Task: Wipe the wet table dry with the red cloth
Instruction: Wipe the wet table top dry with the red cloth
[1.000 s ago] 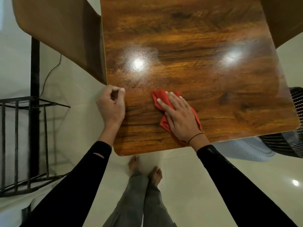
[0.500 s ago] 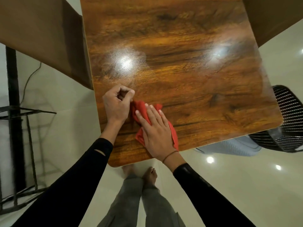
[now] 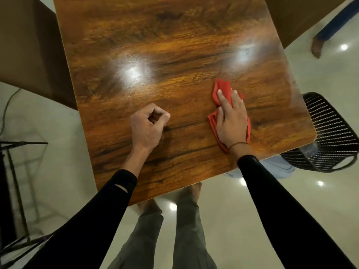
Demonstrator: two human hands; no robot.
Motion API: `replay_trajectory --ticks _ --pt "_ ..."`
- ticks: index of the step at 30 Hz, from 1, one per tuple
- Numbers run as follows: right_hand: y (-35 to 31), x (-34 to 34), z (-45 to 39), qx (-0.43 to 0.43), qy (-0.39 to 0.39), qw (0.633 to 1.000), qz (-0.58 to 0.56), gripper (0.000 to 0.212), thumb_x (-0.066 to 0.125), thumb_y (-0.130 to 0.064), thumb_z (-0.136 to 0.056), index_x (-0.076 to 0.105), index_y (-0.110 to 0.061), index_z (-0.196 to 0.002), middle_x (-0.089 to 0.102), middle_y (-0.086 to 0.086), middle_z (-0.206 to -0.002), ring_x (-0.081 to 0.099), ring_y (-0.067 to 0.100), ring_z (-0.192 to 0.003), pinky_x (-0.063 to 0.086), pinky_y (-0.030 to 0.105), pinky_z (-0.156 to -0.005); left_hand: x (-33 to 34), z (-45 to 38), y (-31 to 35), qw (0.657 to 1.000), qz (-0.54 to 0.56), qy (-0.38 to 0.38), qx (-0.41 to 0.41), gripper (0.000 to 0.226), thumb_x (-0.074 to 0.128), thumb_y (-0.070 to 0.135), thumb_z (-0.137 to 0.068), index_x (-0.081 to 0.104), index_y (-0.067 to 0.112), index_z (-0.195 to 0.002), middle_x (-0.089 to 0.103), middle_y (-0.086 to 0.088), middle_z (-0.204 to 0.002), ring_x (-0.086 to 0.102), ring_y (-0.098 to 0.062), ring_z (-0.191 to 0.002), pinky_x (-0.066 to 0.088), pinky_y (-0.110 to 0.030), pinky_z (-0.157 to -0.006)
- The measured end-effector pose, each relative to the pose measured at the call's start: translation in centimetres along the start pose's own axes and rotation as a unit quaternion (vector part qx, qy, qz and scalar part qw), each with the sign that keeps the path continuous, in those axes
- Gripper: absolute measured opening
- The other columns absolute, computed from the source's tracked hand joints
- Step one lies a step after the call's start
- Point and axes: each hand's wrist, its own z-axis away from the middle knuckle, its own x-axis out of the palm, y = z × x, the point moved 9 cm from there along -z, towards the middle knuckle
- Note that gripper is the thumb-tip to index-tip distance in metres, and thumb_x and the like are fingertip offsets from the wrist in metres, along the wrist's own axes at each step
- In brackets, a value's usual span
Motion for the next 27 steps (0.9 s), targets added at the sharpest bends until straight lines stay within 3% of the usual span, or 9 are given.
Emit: replay_trajectory --ticks 4,6,9,11,13,18,23,25,27 --pt "-0.1 -0.3 0.1 0.161 0.055 0.985 0.010 0.072 0.011 -0.043 -0.102 0.031 -0.022 -0.169 0.026 0.018 -0.175 0.020 0.037 -0.164 0.018 0.054 -0.134 2.6 -0.6 1.3 1.000 -0.004 -0.002 0.003 0.013 0.072 0.014 -0.093 0.075 0.010 -0.081 0.072 0.001 -0.073 0.069 -0.018 -0.067 0.057 -0.030 -0.065" --pt "-1.2 0.1 2.0 0.170 0.068 0.983 0.003 0.072 0.010 -0.043 -0.102 0.030 -0.022 -0.169 0.024 0.018 -0.176 0.018 0.036 -0.164 0.018 0.055 -0.134 4.5 -0.7 2.4 1.000 -0.015 -0.002 0.009 0.013 0.074 0.011 -0.093 0.075 0.009 -0.080 0.072 0.002 -0.071 0.068 -0.014 -0.065 0.056 -0.028 -0.065" --pt "-3.3 1.7 5.6 -0.030 0.000 0.999 -0.016 0.061 0.014 -0.043 -0.113 0.028 -0.025 -0.170 0.018 0.013 -0.178 0.011 0.030 -0.167 0.012 0.052 -0.136 7.2 -1.2 3.8 1.000 -0.014 -0.010 0.018 0.014 0.074 0.008 -0.092 0.075 0.007 -0.079 0.071 0.003 -0.069 0.066 -0.011 -0.063 0.054 -0.024 -0.065" --pt "-1.8 1.9 7.7 -0.151 -0.049 0.987 -0.013 0.059 0.012 -0.048 -0.116 0.026 -0.028 -0.171 0.016 0.010 -0.179 0.008 0.027 -0.168 0.008 0.049 -0.136 8.8 -1.8 4.7 0.999 -0.022 -0.016 0.027 0.015 0.074 0.010 -0.093 0.075 0.009 -0.078 0.070 0.006 -0.068 0.066 -0.010 -0.063 0.052 -0.021 -0.066" --pt "1.9 0.8 7.6 -0.177 -0.059 0.982 0.005 0.060 0.012 -0.051 -0.116 0.024 -0.029 -0.171 0.016 0.009 -0.179 0.008 0.025 -0.168 0.006 0.047 -0.137 9.9 -2.7 5.2 0.999 -0.027 -0.009 0.028 0.017 0.074 0.013 -0.093 0.075 0.010 -0.077 0.070 0.006 -0.068 0.066 -0.011 -0.062 0.052 -0.022 -0.065" --pt "11.0 -3.3 1.0 0.016 0.025 1.000 0.010 0.053 0.031 -0.034 -0.116 0.034 -0.025 -0.168 0.027 0.014 -0.176 0.021 0.033 -0.164 0.018 0.056 -0.134 12.3 -5.1 5.7 1.000 -0.008 0.015 0.013 0.016 0.074 0.016 -0.094 0.075 0.012 -0.078 0.071 0.005 -0.068 0.066 -0.014 -0.061 0.053 -0.027 -0.062" --pt "12.4 -4.6 -6.2 0.220 0.070 0.973 0.021 0.074 0.010 -0.044 -0.102 0.031 -0.021 -0.169 0.027 0.018 -0.175 0.020 0.036 -0.164 0.016 0.055 -0.134 14.9 -6.4 6.6 0.999 -0.003 0.034 0.025 0.015 0.075 0.012 -0.094 0.074 0.016 -0.079 0.071 0.004 -0.068 0.068 -0.017 -0.061 0.056 -0.029 -0.061" --pt "11.3 -4.7 -8.1 0.241 0.083 0.967 0.003 0.080 0.007 -0.044 -0.096 0.031 -0.019 -0.169 0.026 0.019 -0.175 0.018 0.036 -0.165 0.014 0.055 -0.134 15.9 -6.6 6.6 0.999 -0.001 0.032 0.027 0.015 0.075 0.011 -0.093 0.074 0.011 -0.079 0.071 0.000 -0.068 0.068 -0.021 -0.062 0.057 -0.033 -0.060" --pt "9.7 -4.1 -10.3 0.146 0.049 0.988 0.010 0.068 0.021 -0.037 -0.104 0.030 -0.019 -0.169 0.026 0.019 -0.175 0.017 0.035 -0.165 0.014 0.055 -0.134 16.9 -6.7 6.9 0.999 -0.006 0.025 0.031 0.014 0.075 0.011 -0.093 0.074 0.010 -0.078 0.071 0.001 -0.068 0.067 -0.019 -0.061 0.056 -0.032 -0.060"
